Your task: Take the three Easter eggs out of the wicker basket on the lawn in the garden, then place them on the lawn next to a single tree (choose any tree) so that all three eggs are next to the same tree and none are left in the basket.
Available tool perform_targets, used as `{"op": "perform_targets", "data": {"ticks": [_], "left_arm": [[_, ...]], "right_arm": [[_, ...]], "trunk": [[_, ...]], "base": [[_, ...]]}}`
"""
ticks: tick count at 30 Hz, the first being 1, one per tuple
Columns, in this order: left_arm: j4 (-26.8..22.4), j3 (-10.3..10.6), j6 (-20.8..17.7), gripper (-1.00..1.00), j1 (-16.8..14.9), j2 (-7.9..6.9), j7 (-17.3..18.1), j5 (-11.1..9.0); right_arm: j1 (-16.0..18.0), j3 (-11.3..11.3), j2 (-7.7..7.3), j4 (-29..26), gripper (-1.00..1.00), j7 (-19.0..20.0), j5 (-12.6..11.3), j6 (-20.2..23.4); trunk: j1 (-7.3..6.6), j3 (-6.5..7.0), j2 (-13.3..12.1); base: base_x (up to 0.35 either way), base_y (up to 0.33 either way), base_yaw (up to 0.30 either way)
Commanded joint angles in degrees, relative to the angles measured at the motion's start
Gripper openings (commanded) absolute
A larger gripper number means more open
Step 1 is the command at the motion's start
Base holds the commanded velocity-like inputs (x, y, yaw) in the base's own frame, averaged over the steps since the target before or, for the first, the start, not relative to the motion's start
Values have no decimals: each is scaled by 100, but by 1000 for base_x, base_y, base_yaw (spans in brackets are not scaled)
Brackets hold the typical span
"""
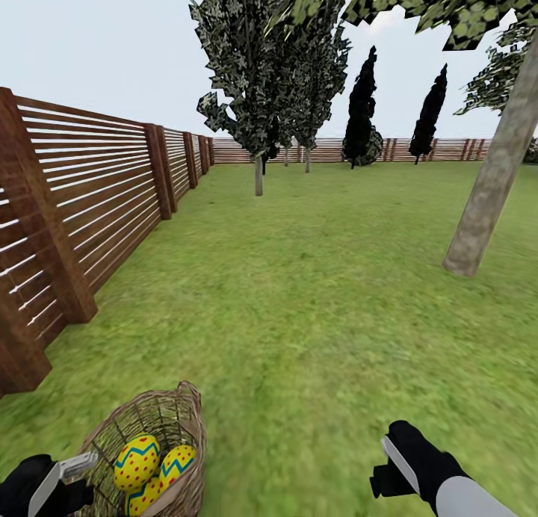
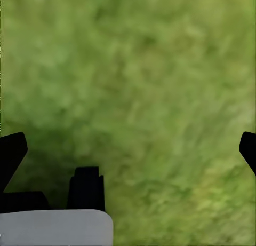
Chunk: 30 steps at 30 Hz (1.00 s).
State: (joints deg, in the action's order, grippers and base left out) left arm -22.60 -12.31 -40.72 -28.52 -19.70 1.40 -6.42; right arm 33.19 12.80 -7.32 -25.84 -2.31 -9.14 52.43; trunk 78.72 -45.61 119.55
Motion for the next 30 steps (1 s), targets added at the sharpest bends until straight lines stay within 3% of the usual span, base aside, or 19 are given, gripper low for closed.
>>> {"op": "perform_targets", "data": {"ticks": [1, 13, 14, 30], "left_arm": [[-8, -26, -32, 100, -1, 5, 1, -26], [-8, -26, -32, 100, -2, 19, 1, -26], [-8, -29, -32, -100, 0, 16, 1, -26], [-8, -26, -32, -100, -1, 29, 1, -26]], "right_arm": [[3, 47, -4, -8, 100, -24, -53, 22], [3, 47, -1, -8, 100, -24, -53, 22], [3, 47, -3, -8, 100, -24, -53, 22], [3, 47, -32, -6, 100, -24, -53, 22]], "trunk": [[-1, -6, 3], [-1, -6, 3], [-1, -6, 3], [-1, -6, 3]], "base": [[0, 0, 0], [0, 0, 0], [0, 0, 0], [0, 0, 0]]}}
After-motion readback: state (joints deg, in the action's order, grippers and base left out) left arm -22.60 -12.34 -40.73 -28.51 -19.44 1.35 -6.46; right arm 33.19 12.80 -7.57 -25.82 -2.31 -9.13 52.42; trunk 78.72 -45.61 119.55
